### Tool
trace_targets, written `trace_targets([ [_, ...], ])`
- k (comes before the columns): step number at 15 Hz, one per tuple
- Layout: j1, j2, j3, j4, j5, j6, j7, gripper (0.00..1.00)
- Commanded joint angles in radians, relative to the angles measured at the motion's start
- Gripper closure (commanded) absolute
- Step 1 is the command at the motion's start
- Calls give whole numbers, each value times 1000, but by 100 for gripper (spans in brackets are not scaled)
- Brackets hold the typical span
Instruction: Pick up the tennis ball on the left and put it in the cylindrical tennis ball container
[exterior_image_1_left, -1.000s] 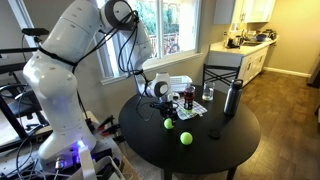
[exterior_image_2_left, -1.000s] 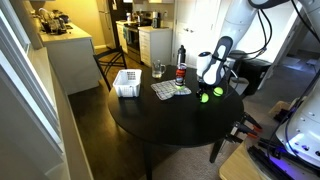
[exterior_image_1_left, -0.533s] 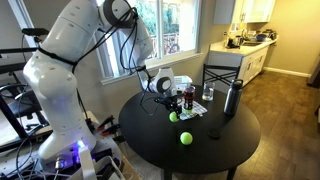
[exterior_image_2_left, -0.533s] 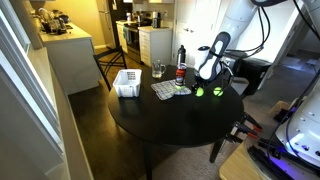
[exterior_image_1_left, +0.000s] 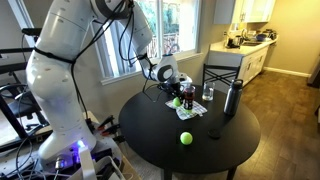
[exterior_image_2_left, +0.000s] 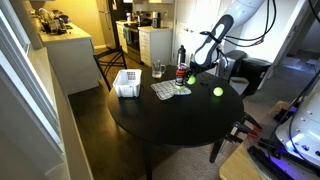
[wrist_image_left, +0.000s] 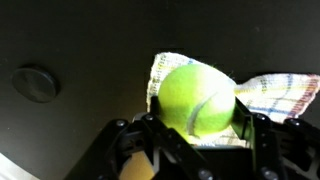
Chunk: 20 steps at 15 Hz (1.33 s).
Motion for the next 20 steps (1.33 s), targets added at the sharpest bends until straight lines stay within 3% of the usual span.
trace_targets([
  [1, -39, -69, 57, -28, 56, 41, -33, 58],
  [8, -38, -91, 86, -19, 78, 109, -33, 58],
  [15, -78, -123, 170, -34, 116, 177, -48, 58],
  [20, -61, -133, 148, -43, 98, 266, -47, 58],
])
